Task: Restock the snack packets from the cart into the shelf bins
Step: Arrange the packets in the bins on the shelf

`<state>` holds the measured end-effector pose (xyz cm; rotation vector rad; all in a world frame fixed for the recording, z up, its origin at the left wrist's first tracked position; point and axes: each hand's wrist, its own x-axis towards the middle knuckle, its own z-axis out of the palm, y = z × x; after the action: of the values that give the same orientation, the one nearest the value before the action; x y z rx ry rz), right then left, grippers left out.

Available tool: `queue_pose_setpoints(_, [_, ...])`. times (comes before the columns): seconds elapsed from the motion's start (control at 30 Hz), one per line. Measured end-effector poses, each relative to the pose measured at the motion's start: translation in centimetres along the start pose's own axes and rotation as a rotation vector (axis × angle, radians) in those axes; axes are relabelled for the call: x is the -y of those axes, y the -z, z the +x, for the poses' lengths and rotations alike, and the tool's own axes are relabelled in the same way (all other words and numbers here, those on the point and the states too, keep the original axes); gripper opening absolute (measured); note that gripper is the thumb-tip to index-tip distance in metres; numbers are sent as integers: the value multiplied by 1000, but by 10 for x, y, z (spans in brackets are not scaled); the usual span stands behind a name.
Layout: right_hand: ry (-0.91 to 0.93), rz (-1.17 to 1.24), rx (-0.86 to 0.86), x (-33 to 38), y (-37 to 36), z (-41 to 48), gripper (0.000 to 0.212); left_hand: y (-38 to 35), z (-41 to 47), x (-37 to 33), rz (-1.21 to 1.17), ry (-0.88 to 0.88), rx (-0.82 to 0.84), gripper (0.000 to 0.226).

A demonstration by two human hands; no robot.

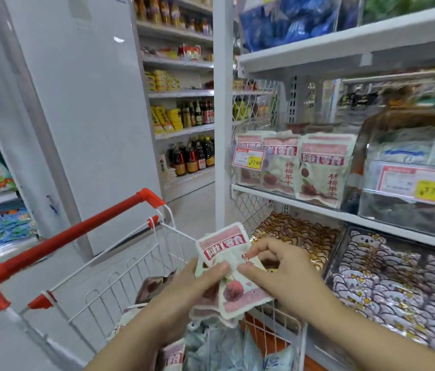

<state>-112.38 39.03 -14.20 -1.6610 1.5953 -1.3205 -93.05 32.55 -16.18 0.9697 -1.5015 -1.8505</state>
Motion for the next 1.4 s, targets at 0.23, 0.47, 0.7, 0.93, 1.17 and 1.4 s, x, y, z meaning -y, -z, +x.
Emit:
queue_pose_setpoints(0.23, [-167,492,-275,32,9,12,20,-41,12,-52,68,-296,-88,59])
queue_pose_setpoints(0.47, [-46,225,-201,70,58,46,38,-52,24,-105,165,-395,-135,62])
queue_pose_setpoints(0.7, [-21,221,49,105,107,50,96,-59,17,-128,356,-465,-6,64])
queue_pose_setpoints(0.93, [195,-262,17,128,135,63,57,-75,24,-155,502,-665,-104,69])
queue_pose_setpoints(1.17, [230,-358,-63,151,151,93,63,-85,51,-186,420,-747,-247,89])
queue_pose_setpoints(1.4, [150,-395,2,138,166,113,54,-86,72,-178,413,-717,-254,95])
